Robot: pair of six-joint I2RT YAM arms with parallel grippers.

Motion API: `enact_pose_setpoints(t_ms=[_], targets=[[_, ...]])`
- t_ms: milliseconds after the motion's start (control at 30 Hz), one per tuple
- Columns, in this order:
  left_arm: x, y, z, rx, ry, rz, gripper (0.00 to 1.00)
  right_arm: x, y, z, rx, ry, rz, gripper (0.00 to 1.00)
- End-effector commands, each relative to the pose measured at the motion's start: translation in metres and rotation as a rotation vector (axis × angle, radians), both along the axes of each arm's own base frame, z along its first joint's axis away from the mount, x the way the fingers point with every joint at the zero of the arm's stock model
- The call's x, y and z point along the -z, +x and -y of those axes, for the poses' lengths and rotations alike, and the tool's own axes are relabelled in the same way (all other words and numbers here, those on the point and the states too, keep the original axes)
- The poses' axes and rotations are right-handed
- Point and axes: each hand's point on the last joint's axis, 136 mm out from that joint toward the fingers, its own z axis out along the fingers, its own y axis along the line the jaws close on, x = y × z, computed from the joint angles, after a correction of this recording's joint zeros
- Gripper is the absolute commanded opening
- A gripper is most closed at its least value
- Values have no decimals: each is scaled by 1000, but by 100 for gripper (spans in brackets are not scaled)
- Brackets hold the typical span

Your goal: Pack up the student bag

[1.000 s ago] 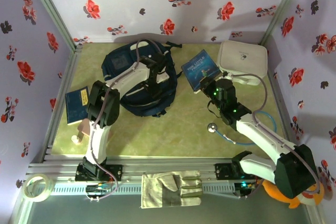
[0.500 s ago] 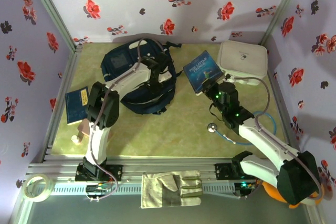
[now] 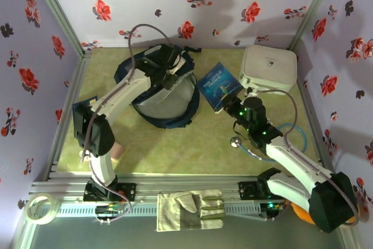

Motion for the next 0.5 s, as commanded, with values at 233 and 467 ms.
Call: enact_pose_setpoints(t_ms=[233,467], targets=[[-108,13,8,-55,-304,345,0,-24,5,-82,-294,171,75,11],[-102,9,7,-75,-331,324,0,-22,19,-126,-324,228,64,11]])
